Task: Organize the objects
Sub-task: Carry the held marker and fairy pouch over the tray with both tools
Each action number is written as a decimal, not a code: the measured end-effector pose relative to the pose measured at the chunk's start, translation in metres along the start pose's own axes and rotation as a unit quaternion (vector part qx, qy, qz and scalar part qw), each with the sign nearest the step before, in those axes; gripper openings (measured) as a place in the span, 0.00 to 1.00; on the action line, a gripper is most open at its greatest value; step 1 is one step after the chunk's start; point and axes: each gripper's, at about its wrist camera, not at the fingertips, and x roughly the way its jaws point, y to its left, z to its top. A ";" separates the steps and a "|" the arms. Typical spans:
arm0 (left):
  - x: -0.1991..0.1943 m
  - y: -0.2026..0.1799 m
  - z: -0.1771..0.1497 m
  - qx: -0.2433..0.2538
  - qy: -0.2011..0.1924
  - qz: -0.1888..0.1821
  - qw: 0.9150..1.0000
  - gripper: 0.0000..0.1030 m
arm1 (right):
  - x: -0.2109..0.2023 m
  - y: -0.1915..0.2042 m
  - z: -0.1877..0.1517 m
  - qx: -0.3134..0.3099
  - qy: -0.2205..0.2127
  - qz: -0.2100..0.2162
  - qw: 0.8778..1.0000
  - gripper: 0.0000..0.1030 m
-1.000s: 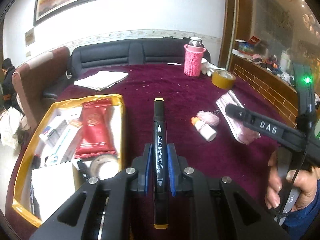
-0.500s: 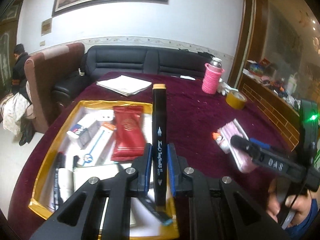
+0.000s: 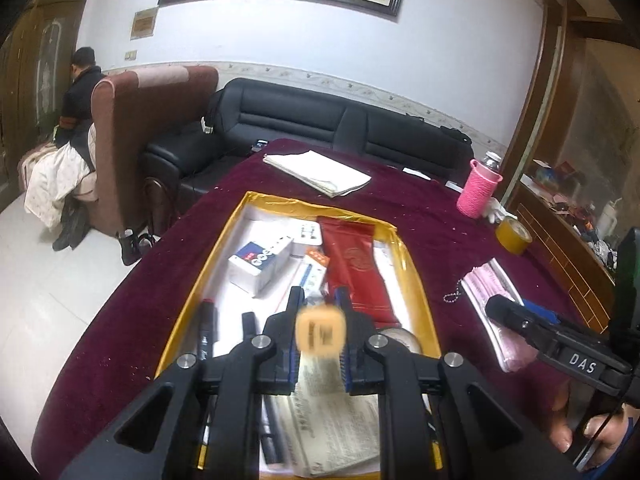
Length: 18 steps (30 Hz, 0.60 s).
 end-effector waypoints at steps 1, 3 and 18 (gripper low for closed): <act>0.002 0.004 0.000 -0.004 0.004 -0.002 1.000 0.14 | 0.002 0.004 0.003 -0.004 0.001 0.000 1.000 0.78; 0.010 0.009 0.002 -0.007 0.013 -0.008 1.000 0.14 | 0.007 0.011 0.006 -0.010 0.005 0.000 1.000 0.78; 0.062 0.012 0.009 -0.001 0.070 -0.018 0.997 0.15 | 0.081 0.048 0.013 -0.038 0.050 -0.025 0.998 0.78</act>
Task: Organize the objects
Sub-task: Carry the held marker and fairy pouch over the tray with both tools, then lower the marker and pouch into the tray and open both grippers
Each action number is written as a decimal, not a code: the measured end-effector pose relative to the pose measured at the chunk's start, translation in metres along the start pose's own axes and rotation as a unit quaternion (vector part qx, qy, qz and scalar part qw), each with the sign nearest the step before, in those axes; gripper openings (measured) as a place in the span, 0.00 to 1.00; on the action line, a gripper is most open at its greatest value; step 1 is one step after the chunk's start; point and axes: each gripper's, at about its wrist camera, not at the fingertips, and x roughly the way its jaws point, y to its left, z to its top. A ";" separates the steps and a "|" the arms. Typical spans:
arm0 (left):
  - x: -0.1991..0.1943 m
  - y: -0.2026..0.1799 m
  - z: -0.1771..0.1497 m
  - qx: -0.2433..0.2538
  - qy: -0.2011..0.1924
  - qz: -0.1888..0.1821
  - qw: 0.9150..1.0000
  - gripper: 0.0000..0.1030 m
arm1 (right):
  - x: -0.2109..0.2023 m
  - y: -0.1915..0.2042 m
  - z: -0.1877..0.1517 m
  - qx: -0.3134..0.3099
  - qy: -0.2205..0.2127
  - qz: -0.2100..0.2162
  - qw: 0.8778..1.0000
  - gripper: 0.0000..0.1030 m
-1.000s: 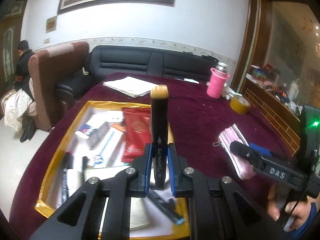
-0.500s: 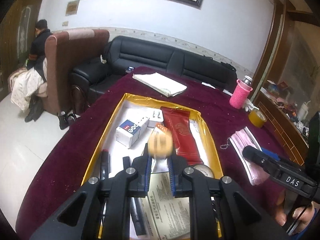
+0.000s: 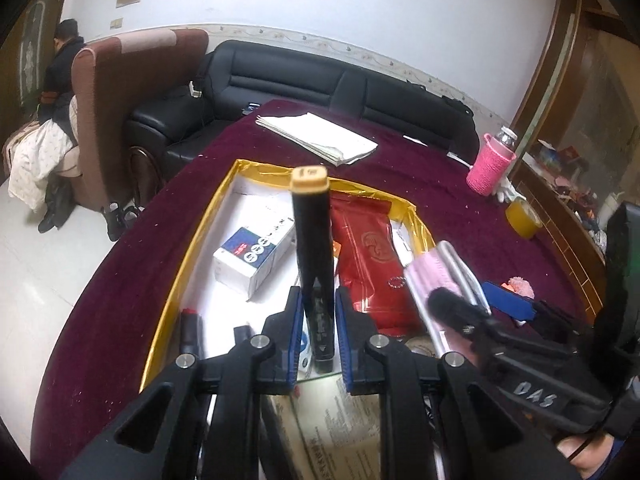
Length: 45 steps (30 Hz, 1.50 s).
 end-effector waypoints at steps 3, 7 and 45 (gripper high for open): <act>0.006 -0.006 0.001 0.010 0.007 0.001 1.000 0.15 | 0.008 0.005 0.001 -0.014 -0.006 -0.018 1.000 0.78; 0.011 -0.011 0.001 0.019 0.011 0.009 1.000 0.11 | 0.011 0.011 0.003 -0.027 -0.010 -0.032 0.999 0.78; -0.021 -0.003 -0.003 0.036 -0.032 0.086 0.995 0.52 | 0.019 0.035 0.001 -0.104 0.002 -0.055 0.993 0.82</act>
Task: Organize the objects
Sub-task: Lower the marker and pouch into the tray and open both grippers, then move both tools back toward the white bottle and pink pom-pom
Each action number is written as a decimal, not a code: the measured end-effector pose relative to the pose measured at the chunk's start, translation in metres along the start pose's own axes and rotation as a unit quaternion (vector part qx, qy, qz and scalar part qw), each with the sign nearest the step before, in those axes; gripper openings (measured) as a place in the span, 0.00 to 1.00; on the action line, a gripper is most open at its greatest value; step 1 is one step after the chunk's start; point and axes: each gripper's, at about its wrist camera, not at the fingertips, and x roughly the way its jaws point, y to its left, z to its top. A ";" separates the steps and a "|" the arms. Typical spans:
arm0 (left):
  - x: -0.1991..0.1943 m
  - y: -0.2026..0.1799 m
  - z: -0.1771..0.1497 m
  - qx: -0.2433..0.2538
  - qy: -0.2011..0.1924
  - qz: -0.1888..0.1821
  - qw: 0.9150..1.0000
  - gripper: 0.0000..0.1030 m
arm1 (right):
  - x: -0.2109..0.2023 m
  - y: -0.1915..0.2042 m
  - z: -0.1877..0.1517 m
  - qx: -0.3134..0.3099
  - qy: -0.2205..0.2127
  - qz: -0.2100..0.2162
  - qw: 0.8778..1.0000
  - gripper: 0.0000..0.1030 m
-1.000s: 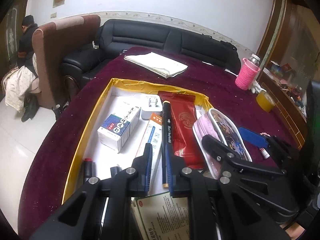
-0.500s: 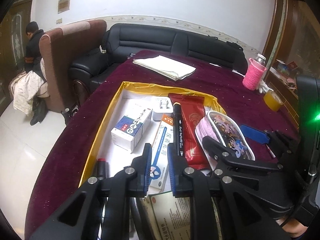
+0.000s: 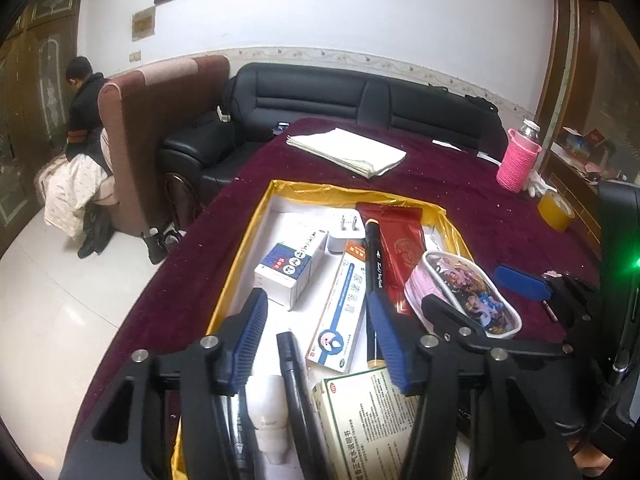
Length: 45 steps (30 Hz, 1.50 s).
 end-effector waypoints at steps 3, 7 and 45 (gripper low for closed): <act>-0.008 -0.001 -0.002 0.004 -0.010 0.010 1.000 0.57 | -0.006 0.002 -0.002 -0.006 -0.008 -0.002 1.000 0.83; -0.019 -0.004 -0.003 0.012 -0.028 0.031 0.999 0.67 | -0.017 0.002 -0.007 -0.011 -0.022 -0.004 1.000 0.83; -0.055 -0.164 -0.024 0.202 -0.096 0.087 0.971 0.86 | -0.093 -0.182 -0.061 0.138 -0.058 -0.031 0.988 0.83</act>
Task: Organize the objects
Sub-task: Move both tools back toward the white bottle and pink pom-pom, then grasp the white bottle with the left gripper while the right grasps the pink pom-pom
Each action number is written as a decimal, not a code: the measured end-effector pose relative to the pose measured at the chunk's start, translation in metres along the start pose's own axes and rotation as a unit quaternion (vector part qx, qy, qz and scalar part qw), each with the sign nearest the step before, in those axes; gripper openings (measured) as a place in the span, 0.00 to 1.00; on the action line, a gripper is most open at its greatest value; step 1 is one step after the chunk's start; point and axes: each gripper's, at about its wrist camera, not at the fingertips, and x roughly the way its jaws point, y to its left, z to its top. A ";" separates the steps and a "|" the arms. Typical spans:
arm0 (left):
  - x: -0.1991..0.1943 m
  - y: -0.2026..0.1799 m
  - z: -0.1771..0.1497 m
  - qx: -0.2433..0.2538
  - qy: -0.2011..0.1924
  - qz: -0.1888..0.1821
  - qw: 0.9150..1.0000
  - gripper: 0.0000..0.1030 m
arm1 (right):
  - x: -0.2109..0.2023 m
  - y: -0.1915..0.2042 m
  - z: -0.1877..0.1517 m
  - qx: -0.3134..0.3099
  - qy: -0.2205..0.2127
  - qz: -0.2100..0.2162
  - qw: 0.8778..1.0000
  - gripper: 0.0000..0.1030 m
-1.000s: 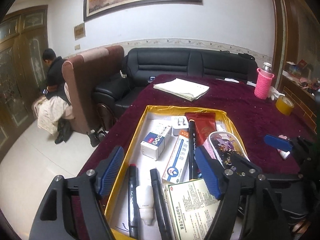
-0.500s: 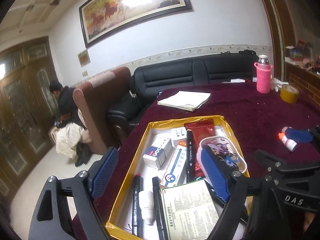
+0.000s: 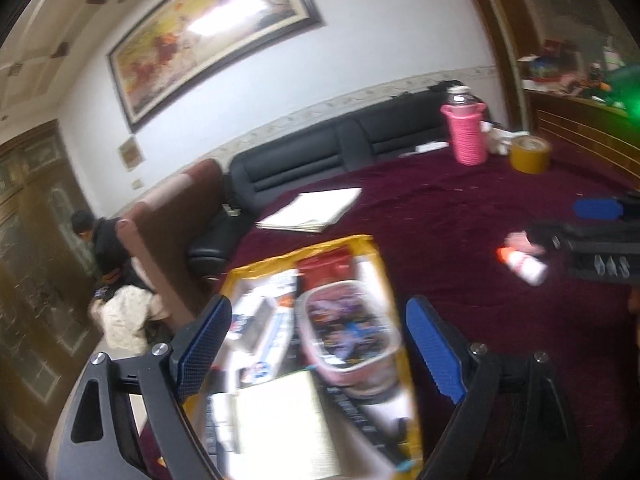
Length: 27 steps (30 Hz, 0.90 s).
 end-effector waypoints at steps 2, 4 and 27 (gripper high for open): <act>0.002 -0.012 0.006 -0.005 0.013 -0.047 0.999 0.86 | 0.002 -0.028 0.002 0.026 -0.001 -0.009 1.000 0.83; 0.008 -0.024 0.013 -0.019 0.034 -0.105 0.994 0.86 | 0.007 -0.054 0.001 0.049 -0.003 -0.023 0.999 0.83; 0.136 -0.146 0.024 -0.087 0.216 -0.255 0.938 0.25 | 0.018 -0.147 -0.009 0.190 0.011 -0.024 0.981 0.63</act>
